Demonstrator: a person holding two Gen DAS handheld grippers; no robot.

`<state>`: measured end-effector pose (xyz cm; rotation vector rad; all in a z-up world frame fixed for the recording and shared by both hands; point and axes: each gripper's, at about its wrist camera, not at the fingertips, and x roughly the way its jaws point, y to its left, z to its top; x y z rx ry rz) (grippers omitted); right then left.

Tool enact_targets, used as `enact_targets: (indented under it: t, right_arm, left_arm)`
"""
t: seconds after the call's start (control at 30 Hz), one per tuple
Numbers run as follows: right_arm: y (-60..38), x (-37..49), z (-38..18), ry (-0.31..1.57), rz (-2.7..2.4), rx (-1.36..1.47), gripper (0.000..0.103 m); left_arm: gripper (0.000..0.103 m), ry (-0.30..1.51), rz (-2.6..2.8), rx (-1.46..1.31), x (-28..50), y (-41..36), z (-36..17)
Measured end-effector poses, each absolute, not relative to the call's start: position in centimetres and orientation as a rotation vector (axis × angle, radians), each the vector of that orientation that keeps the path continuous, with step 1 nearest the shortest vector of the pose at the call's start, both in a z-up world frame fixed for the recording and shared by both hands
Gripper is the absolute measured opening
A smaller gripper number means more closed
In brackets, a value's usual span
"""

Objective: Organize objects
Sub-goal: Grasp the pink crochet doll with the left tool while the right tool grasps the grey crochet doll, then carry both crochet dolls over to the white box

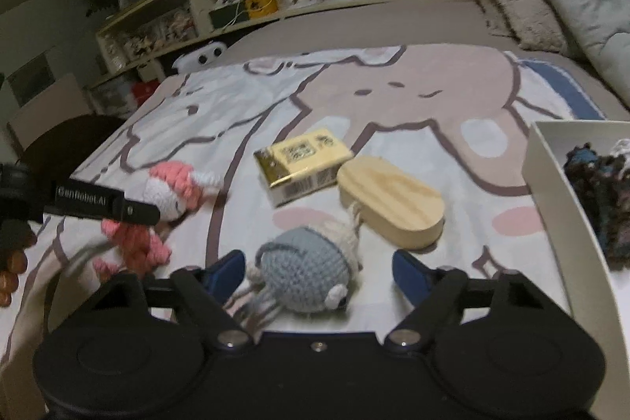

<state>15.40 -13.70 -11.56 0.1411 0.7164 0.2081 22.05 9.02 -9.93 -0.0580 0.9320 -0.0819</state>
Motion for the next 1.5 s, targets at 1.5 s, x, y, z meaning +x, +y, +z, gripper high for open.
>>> enact_targets:
  t: [1.5]
  right_arm:
    - [-17.5, 12.4, -4.4, 0.664, 0.247, 0.138, 0.051]
  left_arm:
    - [0.041, 0.863, -0.173, 0.021, 17.9, 4.2, -6.3]
